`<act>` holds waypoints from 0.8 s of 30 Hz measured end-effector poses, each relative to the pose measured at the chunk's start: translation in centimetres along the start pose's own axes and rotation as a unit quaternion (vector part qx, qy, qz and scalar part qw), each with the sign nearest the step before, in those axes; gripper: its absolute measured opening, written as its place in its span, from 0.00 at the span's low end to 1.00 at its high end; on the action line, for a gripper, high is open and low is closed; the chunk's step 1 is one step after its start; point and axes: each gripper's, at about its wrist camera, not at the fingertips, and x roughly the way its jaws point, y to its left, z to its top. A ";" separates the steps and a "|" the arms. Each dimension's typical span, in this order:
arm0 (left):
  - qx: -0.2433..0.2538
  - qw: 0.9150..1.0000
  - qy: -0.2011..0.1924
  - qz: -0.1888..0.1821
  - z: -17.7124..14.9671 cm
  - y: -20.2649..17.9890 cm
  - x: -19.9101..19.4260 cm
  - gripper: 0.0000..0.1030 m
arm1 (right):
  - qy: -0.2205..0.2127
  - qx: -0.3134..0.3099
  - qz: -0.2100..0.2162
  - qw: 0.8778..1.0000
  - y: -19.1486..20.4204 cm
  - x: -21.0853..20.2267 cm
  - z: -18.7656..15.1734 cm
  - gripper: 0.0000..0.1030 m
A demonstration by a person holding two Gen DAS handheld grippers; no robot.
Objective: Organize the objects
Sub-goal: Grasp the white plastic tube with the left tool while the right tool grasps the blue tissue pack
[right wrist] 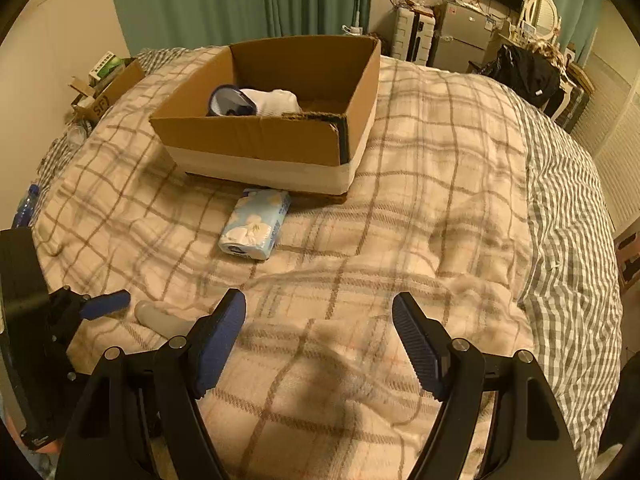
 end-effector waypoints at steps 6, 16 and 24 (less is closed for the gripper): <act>0.006 0.998 0.022 -0.051 1.2 -0.2 2.0 0.54 | 0.013 0.010 -0.007 1.000 -0.3 0.4 -0.1 0.73; -0.023 0.995 -0.029 -0.089 0.5 1.1 -3.0 0.04 | -0.002 -0.009 -0.016 1.000 0.9 -2.5 -0.3 0.73; -0.098 0.991 -0.064 -0.065 1.2 5.9 -6.6 0.04 | -0.021 -0.015 -0.013 1.000 1.7 -3.9 0.2 0.73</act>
